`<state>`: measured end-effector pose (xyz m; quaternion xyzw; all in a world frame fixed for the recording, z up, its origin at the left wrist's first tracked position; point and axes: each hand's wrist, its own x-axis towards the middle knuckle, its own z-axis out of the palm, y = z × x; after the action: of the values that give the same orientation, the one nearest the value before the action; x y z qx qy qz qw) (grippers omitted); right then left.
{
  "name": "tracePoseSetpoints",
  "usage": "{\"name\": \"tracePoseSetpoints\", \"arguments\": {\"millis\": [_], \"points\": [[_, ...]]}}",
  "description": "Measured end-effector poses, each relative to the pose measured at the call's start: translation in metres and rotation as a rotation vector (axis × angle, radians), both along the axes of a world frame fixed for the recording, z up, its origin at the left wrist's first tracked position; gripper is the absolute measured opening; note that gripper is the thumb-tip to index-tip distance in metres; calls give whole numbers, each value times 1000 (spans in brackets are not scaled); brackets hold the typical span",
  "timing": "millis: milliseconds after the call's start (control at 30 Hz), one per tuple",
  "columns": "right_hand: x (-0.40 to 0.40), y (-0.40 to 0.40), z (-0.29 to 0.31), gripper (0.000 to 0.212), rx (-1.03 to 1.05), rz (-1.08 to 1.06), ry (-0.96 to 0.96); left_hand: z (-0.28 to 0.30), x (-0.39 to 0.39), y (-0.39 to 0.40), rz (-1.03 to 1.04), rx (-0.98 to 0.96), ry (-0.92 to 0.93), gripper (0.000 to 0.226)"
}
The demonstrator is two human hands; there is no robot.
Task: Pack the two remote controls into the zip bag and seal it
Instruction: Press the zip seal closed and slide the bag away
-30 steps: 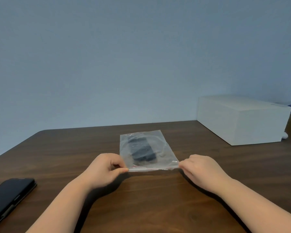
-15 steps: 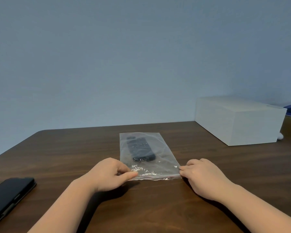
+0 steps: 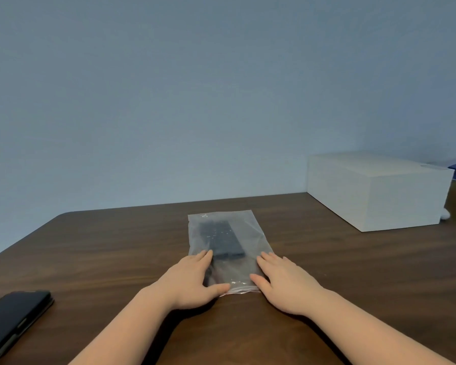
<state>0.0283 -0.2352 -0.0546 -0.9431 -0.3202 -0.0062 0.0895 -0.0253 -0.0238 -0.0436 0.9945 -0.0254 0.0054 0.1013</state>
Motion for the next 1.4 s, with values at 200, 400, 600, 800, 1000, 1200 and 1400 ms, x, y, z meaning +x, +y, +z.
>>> {"name": "tracePoseSetpoints", "arguments": {"millis": [200, 400, 600, 800, 1000, 1200, 1400], "points": [[13, -15, -4, 66, -93, 5, 47, 2, 5, -9, 11, -51, 75, 97], [29, -38, -1, 66, -122, -39, 58, 2, 32, -30, 7, -30, 97, 97], [60, -72, 4, 65, -140, -130, 59, 3, 75, -66, -19, -69, 96, 83], [102, -108, 4, 63, -178, -232, 47, 2, 133, -104, -61, -86, 102, 73], [141, -129, 7, 57, -229, -316, 16, 3, 185, -132, -99, -109, 113, 83], [165, -134, 5, 46, -224, -381, -57, -1, 218, -149, -99, -106, 66, 82], [184, -130, 0, 35, -185, -417, -149, -4, 238, -153, -73, -116, 63, 86]]}}
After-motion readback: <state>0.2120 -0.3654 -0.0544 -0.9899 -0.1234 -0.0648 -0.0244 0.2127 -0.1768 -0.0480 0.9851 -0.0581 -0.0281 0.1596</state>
